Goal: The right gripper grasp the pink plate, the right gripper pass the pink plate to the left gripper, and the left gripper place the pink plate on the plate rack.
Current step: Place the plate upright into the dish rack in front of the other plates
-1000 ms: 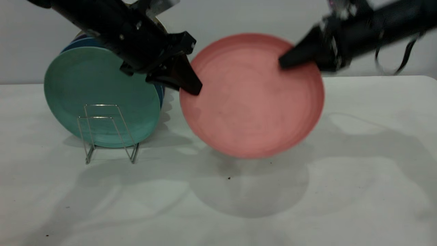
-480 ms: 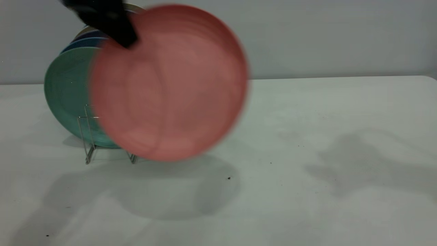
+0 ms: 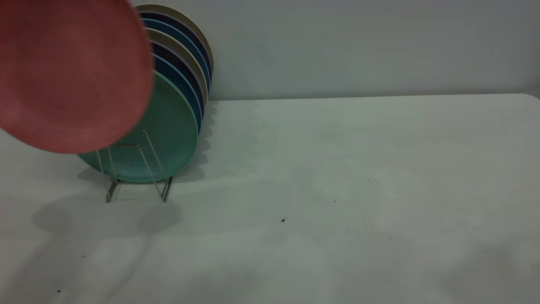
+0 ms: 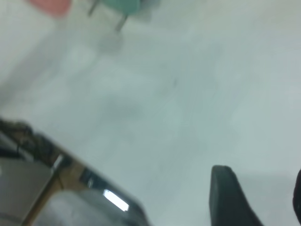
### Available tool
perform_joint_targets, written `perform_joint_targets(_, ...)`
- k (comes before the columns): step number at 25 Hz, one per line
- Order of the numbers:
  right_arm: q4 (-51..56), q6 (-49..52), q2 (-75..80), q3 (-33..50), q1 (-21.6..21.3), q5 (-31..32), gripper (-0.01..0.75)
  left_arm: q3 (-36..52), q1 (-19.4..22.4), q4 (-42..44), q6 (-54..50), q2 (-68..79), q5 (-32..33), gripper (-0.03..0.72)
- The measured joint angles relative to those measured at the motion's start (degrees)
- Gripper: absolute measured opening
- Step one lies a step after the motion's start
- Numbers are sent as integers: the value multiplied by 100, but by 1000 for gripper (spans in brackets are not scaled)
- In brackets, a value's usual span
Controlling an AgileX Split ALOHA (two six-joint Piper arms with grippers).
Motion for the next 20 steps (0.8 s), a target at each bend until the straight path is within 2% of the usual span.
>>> perform_joint_targets(3, -131, 31, -815, 1046, 0, 5, 355, 0, 0, 287, 433, 0, -134, 22)
perform_joint_targets(7, -219, 39, -2081, 2315, 0, 5, 353, 0, 0, 353, 566, 0, -771, 22)
perform_joint_targets(11, -454, 202, -3486, 3277, 0, -147, 351, 10, 0, 408, 585, 0, -1051, 22)
perform_joint_targets(15, -1030, 659, -4647, 3763, 0, -175, 351, 340, 0, 419, 615, 0, -1434, 22)
perform_joint_targets(20, -1648, 1081, -5582, 3812, 0, -79, 351, 893, 0, 424, 621, 5, -2222, 22)
